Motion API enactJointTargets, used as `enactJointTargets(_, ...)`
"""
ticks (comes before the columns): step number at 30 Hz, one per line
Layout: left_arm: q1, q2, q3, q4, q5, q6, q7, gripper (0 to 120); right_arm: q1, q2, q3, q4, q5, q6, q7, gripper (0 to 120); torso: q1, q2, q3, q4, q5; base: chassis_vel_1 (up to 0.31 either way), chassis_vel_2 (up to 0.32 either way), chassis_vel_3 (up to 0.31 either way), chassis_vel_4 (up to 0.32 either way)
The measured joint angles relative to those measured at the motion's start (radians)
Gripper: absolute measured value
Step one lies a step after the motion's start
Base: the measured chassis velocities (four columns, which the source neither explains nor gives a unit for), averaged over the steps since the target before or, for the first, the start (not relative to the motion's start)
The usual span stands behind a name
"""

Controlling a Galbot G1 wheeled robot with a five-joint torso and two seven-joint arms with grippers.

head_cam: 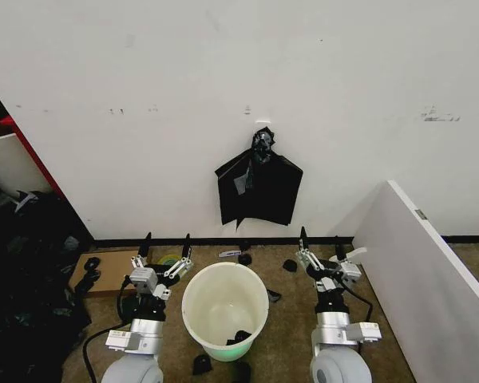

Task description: Place the garbage bag over the trash bin.

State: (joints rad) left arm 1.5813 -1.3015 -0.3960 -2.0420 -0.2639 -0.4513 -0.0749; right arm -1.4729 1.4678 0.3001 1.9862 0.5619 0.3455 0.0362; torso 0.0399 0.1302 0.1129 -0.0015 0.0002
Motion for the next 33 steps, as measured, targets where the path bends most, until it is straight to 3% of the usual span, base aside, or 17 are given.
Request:
enactJointTargets(5, -0.003, 0.003, -0.005, 0.001, -0.001, 0.014, -0.006, 100, 0.194, 0.002, -0.033, -0.075, 0.407, -0.134, -0.002, 100, 0.000, 0.000, 0.000, 0.0002, -0.0001, 0.000, 0.000, 0.000, 0.000)
enactJointTargets(11, 0.001, 0.012, -0.015, -0.002, -0.001, 0.027, -0.012, 100, 0.418, 0.049, -0.017, -0.250, 0.611, -0.240, 0.003, 100, 0.000, 0.000, 0.000, 0.0003, 0.0000, 0.000, 0.000, 0.000, 0.000)
enactJointTargets(18, 0.001, 0.018, -0.025, -0.001, -0.004, 0.033, -0.020, 100, 0.582, 0.108, 0.019, -0.414, 0.705, -0.294, 0.002, 100, 0.000, 0.000, 0.000, 0.0000, -0.0002, 0.000, 0.000, 0.000, 0.000)
enactJointTargets(28, -0.021, 0.017, -0.024, 0.022, -0.005, 0.032, -0.034, 100, 0.723, 0.140, 0.018, -0.580, 0.638, -0.268, -0.097, 100, 0.000, 0.000, 0.000, 0.0000, 0.0000, 0.000, 0.000, 0.000, 0.000)
enactJointTargets(33, -0.024, 0.029, -0.032, 0.031, -0.010, 0.030, -0.045, 100, 0.757, 0.140, 0.021, -0.624, 0.605, -0.255, -0.127, 81, 0.000, 0.000, 0.000, 0.0000, 0.0000, 0.000, 0.000, 0.000, 0.000)
